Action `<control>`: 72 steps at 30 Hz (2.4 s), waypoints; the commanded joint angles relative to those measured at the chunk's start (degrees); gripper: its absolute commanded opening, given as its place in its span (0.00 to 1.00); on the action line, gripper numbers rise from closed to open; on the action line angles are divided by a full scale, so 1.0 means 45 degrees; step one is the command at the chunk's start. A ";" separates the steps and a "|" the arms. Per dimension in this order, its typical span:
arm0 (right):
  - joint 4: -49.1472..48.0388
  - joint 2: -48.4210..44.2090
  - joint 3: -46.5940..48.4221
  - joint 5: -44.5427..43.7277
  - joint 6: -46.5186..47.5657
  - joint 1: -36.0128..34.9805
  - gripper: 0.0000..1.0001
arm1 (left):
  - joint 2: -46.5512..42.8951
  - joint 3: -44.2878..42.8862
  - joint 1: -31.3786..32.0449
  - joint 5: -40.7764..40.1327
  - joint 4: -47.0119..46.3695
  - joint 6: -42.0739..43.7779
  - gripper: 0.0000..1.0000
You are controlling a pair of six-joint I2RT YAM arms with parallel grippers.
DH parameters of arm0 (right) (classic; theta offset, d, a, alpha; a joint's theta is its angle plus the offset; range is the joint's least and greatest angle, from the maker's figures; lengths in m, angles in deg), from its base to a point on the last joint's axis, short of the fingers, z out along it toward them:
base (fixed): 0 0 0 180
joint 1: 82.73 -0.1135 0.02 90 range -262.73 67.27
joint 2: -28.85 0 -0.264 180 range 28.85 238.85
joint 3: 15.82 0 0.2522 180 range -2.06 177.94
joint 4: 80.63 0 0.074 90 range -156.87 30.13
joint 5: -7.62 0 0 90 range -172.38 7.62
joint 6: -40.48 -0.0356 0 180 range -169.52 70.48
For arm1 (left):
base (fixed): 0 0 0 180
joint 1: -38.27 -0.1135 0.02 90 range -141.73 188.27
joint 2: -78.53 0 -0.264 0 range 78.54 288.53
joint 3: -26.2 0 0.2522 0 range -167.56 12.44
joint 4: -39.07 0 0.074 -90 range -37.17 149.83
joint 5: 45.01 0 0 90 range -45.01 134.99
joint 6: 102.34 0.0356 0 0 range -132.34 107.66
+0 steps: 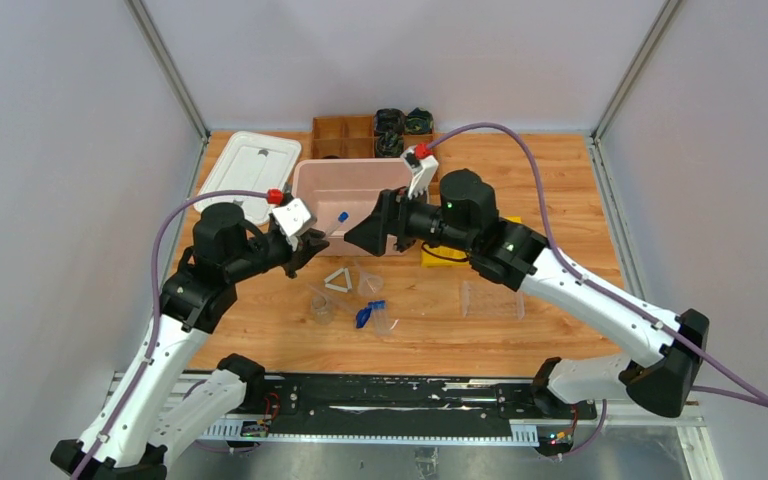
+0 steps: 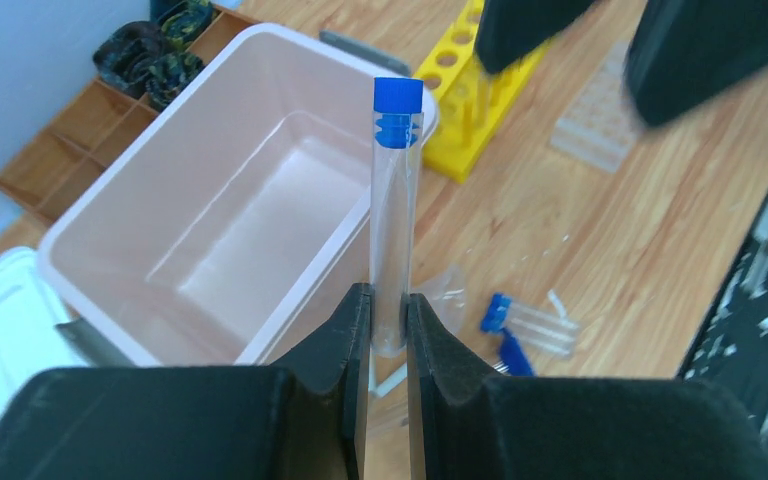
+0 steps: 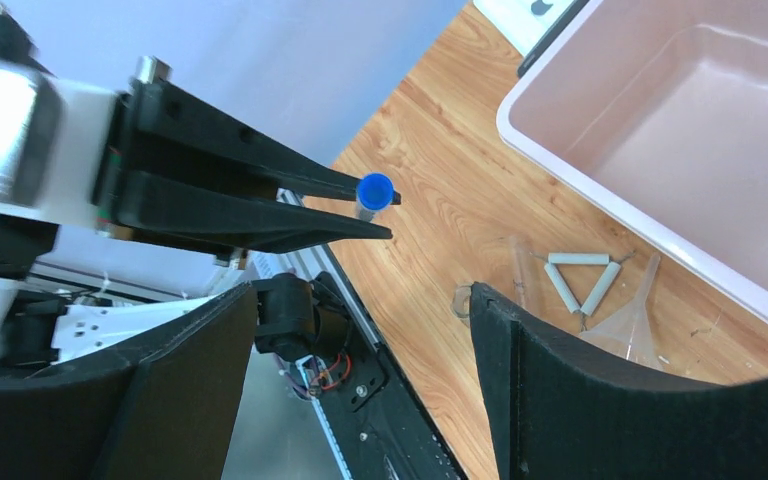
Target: Organize the chemistry lab equipment
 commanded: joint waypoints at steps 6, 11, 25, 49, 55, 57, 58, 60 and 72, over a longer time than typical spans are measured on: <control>0.0088 0.1384 0.1134 -0.1784 0.0810 -0.1126 0.78 | 0.0122 0.0069 0.0088 0.0715 -0.1407 -0.3212 0.00; 0.0235 0.2037 0.1817 -0.2350 0.0878 -0.1208 0.74 | 0.0036 0.0214 0.0089 0.0773 -0.1204 -0.3237 0.00; 0.0462 0.2740 0.2407 -0.2363 0.0891 -0.1220 0.17 | 0.0051 0.0280 0.0073 0.0500 -0.1200 -0.3209 0.00; 0.4659 -0.2452 -0.2783 -0.7418 0.4426 0.0658 0.00 | 0.3544 -0.2403 -0.1166 -0.0725 0.3214 -0.2914 1.00; 0.4557 -0.3336 -0.4430 -0.8376 0.4473 0.0947 0.00 | 0.4149 -0.3252 -0.1701 -0.1007 0.3579 -0.2408 1.00; 0.4413 -0.3368 -0.4744 -0.8620 0.4489 0.0968 0.00 | 0.4163 -0.3382 -0.1704 -0.1238 0.3638 -0.2325 1.00; 0.4333 -0.3378 -0.4896 -0.8707 0.4479 0.0984 0.00 | 0.4170 -0.3385 -0.1704 -0.1331 0.3665 -0.2341 1.00; 0.4024 -0.3421 -0.5264 -0.8832 0.4516 0.0987 0.00 | 0.4221 -0.3340 -0.1704 -0.1365 0.3805 -0.2376 1.00; 0.1504 -0.4592 -0.7567 -0.8757 0.4992 0.0987 0.00 | 0.3901 -0.2933 -0.1704 -0.1527 0.4126 -0.2114 1.00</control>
